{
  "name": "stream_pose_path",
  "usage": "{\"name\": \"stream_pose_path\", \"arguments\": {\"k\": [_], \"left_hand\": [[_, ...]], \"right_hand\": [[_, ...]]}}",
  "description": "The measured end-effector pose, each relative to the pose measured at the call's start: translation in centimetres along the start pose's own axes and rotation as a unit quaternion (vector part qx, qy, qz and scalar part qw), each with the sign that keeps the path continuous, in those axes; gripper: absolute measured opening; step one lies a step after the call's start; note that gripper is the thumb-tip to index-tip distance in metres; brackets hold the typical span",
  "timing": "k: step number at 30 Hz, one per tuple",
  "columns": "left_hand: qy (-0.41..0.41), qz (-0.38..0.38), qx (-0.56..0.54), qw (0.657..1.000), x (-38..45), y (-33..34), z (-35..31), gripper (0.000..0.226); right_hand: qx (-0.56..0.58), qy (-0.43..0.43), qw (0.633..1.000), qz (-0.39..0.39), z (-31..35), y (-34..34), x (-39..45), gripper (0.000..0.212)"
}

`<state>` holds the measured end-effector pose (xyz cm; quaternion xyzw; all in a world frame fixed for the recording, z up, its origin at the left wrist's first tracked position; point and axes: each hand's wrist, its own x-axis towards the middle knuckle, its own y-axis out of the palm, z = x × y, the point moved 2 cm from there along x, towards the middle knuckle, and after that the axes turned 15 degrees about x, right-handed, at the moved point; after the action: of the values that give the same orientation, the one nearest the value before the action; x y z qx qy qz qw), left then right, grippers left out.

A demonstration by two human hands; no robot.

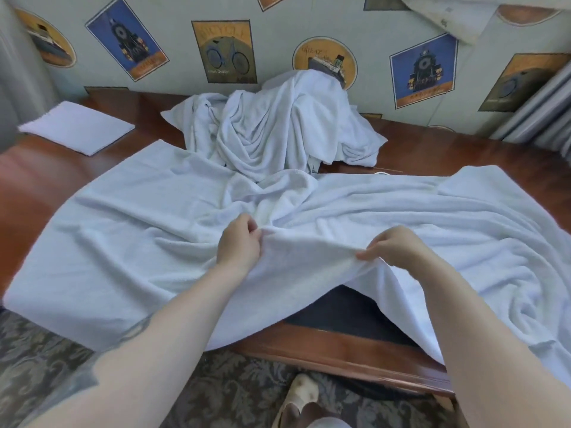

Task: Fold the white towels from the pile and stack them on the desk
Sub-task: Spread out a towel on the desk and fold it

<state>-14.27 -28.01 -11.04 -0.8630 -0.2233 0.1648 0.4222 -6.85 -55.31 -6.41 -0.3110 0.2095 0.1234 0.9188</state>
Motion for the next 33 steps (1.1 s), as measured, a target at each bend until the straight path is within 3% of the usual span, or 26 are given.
{"name": "stream_pose_path", "arguments": {"k": [3, 4, 6, 7, 9, 12, 15, 19, 23, 28, 33], "left_hand": [[0.035, -0.073, -0.039, 0.996, 3.5, -0.9, -3.3, 0.005], [0.061, -0.073, -0.053, 0.994, 4.4, -1.0, -4.2, 0.009], [0.135, -0.011, -0.042, 0.99, 5.5, -0.3, -5.4, 0.042], [0.16, 0.018, -0.019, 0.987, 5.5, 0.2, -5.5, 0.054], [0.177, 0.006, 0.024, 0.984, 4.5, 1.8, -4.4, 0.051], [0.144, 0.05, 0.108, 0.982, 1.2, 5.1, -1.2, 0.025], [0.155, 0.135, 0.206, 0.957, -1.3, 7.6, 1.9, 0.035], [0.141, 0.067, 0.214, 0.964, -0.3, 7.7, 2.7, 0.048], [0.071, 0.035, 0.209, 0.975, 1.5, 5.8, 4.0, 0.018], [0.039, 0.042, 0.032, 0.998, 1.8, 3.5, 5.4, 0.02], [0.026, 0.015, -0.105, 0.994, 1.5, 0.3, 5.3, 0.012]], "right_hand": [[0.039, -0.072, 0.987, -0.136, 2.2, 0.8, 2.0, 0.01], [0.078, -0.103, 0.978, -0.163, 2.6, 1.5, 2.3, 0.024], [0.154, -0.18, 0.957, -0.165, 2.5, 3.4, 2.1, 0.061], [0.156, -0.219, 0.95, -0.159, 1.9, 4.6, 1.7, 0.067], [0.116, -0.253, 0.949, -0.147, -0.8, 7.0, 1.1, 0.054], [0.001, -0.164, 0.981, -0.101, -6.2, 9.6, 1.2, 0.041], [-0.12, -0.118, 0.982, -0.084, -8.4, 10.3, 2.4, 0.053], [-0.076, -0.194, 0.972, -0.108, -5.4, 10.4, 4.8, 0.05], [-0.128, -0.183, 0.971, -0.084, -2.8, 10.1, 8.0, 0.059], [-0.21, -0.15, 0.961, -0.101, -1.9, 8.7, 9.9, 0.04], [-0.263, -0.069, 0.958, -0.089, -2.3, 9.2, 8.5, 0.021]]}}
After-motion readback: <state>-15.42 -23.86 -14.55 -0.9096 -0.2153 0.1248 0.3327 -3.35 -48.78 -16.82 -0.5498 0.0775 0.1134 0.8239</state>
